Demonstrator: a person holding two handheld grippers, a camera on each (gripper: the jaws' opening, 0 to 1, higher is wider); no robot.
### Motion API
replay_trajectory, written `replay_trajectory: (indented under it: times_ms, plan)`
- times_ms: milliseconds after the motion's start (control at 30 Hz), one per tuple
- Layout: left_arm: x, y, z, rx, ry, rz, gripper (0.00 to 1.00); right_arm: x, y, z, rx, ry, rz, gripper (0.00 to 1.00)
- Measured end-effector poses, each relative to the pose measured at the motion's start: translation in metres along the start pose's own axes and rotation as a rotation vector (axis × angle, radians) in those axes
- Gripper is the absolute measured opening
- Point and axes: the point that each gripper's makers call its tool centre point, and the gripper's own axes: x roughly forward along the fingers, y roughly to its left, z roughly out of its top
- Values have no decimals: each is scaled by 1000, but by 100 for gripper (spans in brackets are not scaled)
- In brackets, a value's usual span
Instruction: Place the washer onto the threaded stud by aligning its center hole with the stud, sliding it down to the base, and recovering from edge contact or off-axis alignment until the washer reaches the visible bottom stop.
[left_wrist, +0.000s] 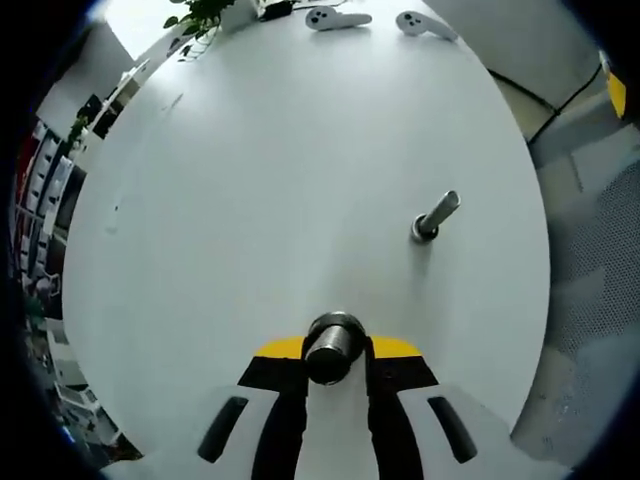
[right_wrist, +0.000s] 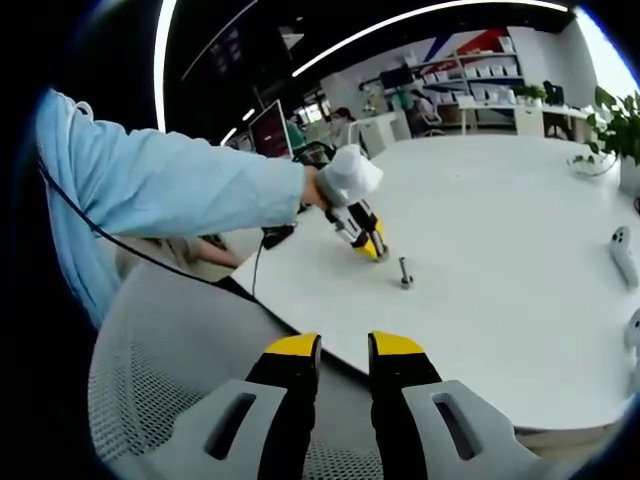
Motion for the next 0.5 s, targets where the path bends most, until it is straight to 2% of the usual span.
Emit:
replay_trajectory:
  times_ms: [33,67,100,133,167,267,333,433,500]
  plan:
    - [0,0,-1,4,0,0,21,0,0,0,-1,1,0,21]
    - [-1,1,0,97,-8,12,21,0,0,-1,-2,4,1,21]
    - [-3,5,-1,158,-9,55,23,0,0,-1,-1,4,1,21]
    - [-5,8,-4,179,6,80,27,0,0,0,-1,2,0,21]
    - [-6,8,-7,175,17,85,30,0,0,0,0,0,-1,21]
    - [-17,-2,-13,101,-17,61,39,0,0,-1,-1,5,-3,21]
    - [-30,-1,-21,100,-25,82,41,0,-1,-1,0,3,-4,21]
    - [-55,-4,-29,60,-60,111,41,0,-1,-1,3,3,-8,21]
    - [-81,-3,-30,29,-116,147,42,-1,-2,0,5,1,-10,21]
